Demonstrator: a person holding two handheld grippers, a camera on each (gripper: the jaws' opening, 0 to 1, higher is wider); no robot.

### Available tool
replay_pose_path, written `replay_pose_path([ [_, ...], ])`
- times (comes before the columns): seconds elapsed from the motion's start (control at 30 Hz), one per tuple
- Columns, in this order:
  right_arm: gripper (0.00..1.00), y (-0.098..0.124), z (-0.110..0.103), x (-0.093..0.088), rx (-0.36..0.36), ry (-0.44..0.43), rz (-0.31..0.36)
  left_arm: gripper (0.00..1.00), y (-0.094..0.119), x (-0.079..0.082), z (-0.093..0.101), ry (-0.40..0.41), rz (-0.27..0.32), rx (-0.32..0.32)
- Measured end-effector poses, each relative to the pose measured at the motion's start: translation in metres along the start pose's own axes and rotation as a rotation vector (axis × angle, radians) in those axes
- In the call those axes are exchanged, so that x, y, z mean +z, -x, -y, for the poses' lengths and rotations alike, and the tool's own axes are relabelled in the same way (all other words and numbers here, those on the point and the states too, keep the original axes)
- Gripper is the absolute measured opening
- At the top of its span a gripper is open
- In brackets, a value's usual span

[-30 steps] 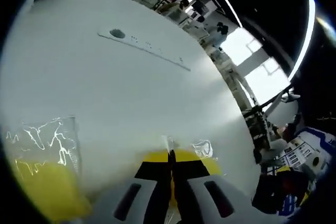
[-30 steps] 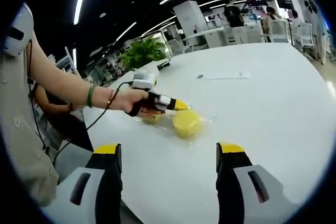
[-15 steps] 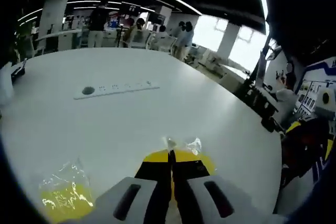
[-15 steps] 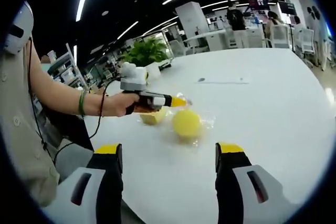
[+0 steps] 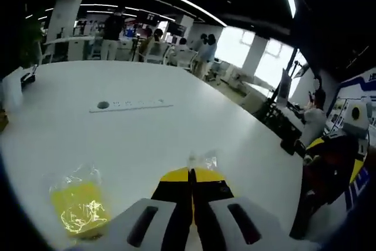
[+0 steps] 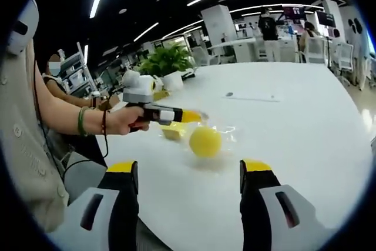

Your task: Compare the silicone blocks by pressing each to a similar depth, holding the contact briefly, and releasing to observe deformation and rebound differences across the visible hardness samples.

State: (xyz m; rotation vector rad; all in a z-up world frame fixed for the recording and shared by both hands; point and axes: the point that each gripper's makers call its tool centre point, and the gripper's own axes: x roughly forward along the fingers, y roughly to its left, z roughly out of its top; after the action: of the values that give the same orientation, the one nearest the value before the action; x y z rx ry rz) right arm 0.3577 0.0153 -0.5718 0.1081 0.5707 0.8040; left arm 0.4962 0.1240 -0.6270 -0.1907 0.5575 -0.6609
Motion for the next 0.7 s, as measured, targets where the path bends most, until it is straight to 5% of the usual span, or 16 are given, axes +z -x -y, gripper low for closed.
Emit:
replay_pose_path([
  [0.27,0.65,0.008,-0.015,0.005,-0.009,0.03,0.007,0.0,0.024,0.011,0.026,-0.059,0.029,-0.048],
  [0.33,0.66,0.009,-0.016,0.007,-0.011,0.033,0.014,0.0,0.029,0.012,0.028,-0.118,0.022,-0.047],
  [0.7,0.69,0.014,-0.033,0.025,-0.016,0.101,0.036,0.0,0.057,0.024,0.029,-0.18,0.015,-0.057],
])
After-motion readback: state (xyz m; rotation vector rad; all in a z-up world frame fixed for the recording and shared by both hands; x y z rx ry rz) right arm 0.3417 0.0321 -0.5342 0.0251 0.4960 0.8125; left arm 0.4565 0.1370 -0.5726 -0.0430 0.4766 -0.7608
